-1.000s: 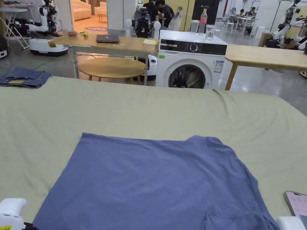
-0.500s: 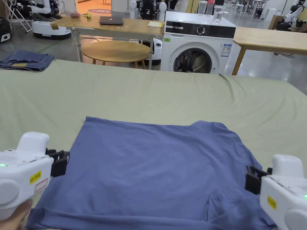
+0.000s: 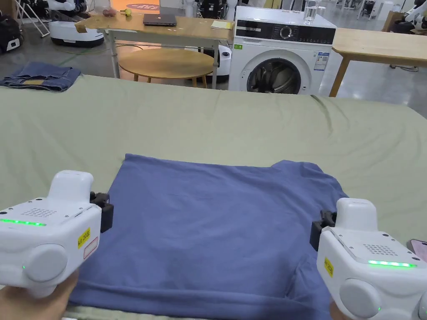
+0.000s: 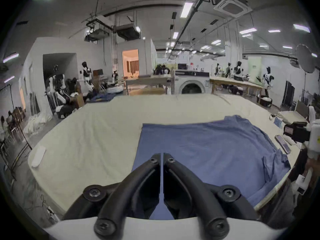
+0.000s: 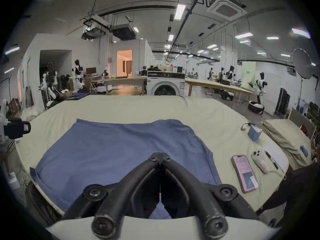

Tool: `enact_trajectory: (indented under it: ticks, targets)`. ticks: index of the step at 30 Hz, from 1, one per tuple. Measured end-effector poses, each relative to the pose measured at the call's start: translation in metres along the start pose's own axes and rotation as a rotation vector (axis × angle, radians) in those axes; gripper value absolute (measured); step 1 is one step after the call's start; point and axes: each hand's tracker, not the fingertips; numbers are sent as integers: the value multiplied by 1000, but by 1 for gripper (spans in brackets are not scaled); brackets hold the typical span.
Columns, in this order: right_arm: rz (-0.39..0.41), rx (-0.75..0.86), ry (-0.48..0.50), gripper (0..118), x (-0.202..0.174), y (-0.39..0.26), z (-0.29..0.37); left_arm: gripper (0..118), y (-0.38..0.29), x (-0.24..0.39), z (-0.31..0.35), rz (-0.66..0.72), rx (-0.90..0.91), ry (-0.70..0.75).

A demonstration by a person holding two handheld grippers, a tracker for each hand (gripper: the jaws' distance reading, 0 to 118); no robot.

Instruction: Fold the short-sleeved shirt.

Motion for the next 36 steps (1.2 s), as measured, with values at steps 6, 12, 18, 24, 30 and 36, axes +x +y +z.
enact_trajectory:
  ticks: [6,12,18,24,30,36]
  targets:
    - [1,-63,4,0,10,-11,-2,0,-28,-43,-2,129,-276,-44]
    - [16,-111,9,0,10,-19,-6,34,-46,-71,-11,150,-466,-4]
    - [26,-140,26,0,6,-24,-6,55,-73,-74,-38,167,-648,45]
    - [41,-160,35,0,10,-26,-2,52,-76,-70,-35,111,-604,10]
    - [52,-261,3,0,30,-19,2,14,-74,-66,-31,77,-582,-53]
    - [18,-425,-44,45,70,-22,0,3,-75,-62,-31,63,-573,-37]
